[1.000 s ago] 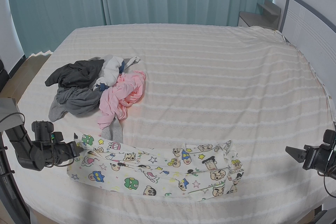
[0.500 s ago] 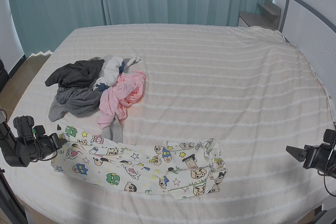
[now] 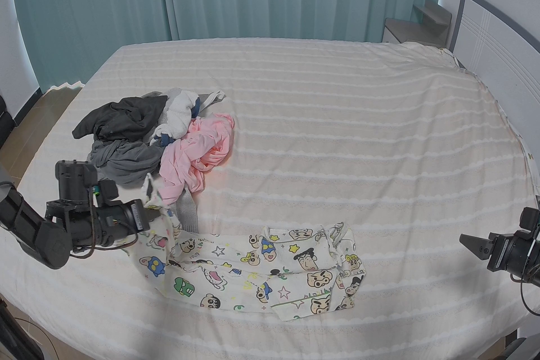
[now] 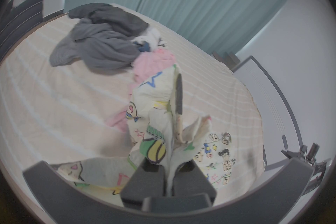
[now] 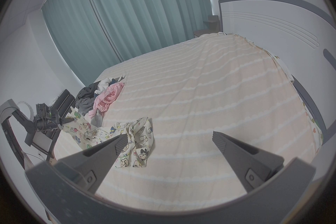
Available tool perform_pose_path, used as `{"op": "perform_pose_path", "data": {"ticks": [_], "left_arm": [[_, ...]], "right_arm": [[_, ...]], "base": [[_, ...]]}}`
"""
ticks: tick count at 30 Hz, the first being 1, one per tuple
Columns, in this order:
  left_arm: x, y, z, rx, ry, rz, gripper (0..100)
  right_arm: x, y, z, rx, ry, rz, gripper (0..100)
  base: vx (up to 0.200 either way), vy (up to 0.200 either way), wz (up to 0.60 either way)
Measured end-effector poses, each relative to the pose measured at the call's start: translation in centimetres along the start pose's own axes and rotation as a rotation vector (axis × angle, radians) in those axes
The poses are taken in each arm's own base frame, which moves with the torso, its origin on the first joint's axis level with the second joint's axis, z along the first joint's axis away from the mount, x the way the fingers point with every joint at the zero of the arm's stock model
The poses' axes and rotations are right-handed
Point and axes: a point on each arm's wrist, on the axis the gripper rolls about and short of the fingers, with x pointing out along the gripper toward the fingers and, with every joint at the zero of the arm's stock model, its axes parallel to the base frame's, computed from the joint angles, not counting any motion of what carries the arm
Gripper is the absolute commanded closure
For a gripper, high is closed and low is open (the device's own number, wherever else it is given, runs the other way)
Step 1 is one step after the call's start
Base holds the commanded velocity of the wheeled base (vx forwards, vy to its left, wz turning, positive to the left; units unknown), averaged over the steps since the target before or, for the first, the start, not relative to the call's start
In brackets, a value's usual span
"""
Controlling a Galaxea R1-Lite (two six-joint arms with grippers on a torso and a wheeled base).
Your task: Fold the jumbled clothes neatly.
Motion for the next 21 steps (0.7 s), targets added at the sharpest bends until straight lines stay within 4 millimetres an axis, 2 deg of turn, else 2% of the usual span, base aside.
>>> {"op": "perform_pose_path", "data": {"ticks": [13,17,21], "left_arm": [[1.9,-15.1,-2.2,0.204,0.043,-0.157,100],[2.8,-18.9,-3.3,0.246,0.052,-0.213,100],[4.0,-21.4,-4.6,0.275,0.072,-0.257,100]], "right_arm": [[0.0,-0.1,0.0,0.006,0.005,0.014,0],[0.0,-0.1,0.0,0.008,0.007,0.016,0],[0.0,-0.2,0.0,0.008,0.008,0.016,0]], "base": [[0.000,0.000,0.00],[0.000,0.000,0.00],[0.000,0.000,0.00]]}}
